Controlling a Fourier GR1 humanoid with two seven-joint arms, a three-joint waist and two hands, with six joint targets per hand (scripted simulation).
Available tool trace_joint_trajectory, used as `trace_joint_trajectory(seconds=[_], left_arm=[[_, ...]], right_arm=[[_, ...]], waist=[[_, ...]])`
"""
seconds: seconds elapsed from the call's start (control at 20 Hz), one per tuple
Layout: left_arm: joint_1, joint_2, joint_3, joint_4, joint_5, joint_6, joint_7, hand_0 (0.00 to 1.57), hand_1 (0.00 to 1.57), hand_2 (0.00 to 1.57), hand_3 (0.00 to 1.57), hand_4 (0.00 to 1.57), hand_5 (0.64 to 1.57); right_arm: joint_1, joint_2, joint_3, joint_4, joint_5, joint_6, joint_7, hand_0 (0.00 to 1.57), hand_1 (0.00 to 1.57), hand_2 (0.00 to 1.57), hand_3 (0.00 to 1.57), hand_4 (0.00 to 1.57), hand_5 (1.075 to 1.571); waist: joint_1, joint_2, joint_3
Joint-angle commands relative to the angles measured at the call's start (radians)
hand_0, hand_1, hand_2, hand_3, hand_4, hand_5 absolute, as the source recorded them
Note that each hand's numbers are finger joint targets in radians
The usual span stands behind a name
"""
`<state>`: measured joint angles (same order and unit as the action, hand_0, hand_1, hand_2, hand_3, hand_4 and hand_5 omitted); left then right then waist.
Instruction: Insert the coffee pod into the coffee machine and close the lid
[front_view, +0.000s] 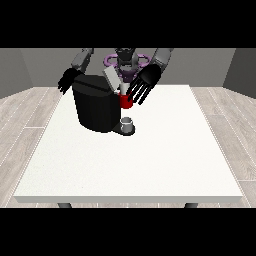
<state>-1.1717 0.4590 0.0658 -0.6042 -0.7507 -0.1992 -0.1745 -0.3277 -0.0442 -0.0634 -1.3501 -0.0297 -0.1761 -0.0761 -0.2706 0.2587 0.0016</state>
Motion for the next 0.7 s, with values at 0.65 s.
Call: trace_joint_trajectory(seconds=[0.65], left_arm=[[0.136,-0.104,0.014,-0.050,0.029,-0.021,0.018,0.00,0.00,0.00,0.00,0.00,1.571]], right_arm=[[0.117,-0.017,-0.057,0.057,-0.058,0.032,-0.041,0.00,0.00,0.00,0.00,0.43,1.571]], waist=[[0.091,-0.178,-0.0014]])
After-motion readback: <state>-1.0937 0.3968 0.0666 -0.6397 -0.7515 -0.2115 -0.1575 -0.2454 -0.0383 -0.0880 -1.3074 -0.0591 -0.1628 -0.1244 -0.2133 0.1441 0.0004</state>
